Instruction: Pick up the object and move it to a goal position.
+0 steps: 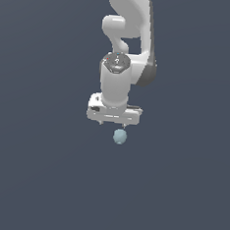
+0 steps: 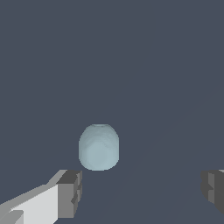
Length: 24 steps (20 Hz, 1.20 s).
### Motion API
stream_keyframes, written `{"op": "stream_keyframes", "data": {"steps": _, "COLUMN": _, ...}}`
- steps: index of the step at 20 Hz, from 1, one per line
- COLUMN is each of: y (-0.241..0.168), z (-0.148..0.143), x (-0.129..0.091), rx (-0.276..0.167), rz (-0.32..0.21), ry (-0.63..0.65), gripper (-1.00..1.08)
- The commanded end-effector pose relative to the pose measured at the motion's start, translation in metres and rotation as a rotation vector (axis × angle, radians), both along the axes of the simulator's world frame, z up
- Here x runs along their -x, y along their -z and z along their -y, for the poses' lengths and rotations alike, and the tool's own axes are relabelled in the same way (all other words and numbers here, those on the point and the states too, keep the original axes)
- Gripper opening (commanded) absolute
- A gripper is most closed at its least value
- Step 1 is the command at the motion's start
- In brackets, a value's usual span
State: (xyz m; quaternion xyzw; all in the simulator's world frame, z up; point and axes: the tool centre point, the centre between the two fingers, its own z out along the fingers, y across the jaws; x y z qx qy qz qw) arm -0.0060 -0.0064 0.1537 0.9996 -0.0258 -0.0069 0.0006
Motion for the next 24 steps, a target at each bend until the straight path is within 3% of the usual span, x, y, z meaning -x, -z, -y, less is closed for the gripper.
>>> {"op": "stream_keyframes", "data": {"steps": 1, "y": 0.000, "z": 0.000, "x": 0.000, "rx": 0.000, "rz": 0.000, "ry": 0.000, "gripper": 1.00}}
{"op": "stream_keyframes", "data": {"steps": 11, "y": -0.006, "z": -0.011, "x": -0.005, "rx": -0.036, "rz": 0.004, "ry": 0.012, "gripper": 1.00}}
{"op": "stream_keyframes", "data": {"steps": 24, "y": 0.030, "z": -0.026, "x": 0.000, "rx": -0.016, "rz": 0.008, "ry": 0.006, "gripper": 1.00}}
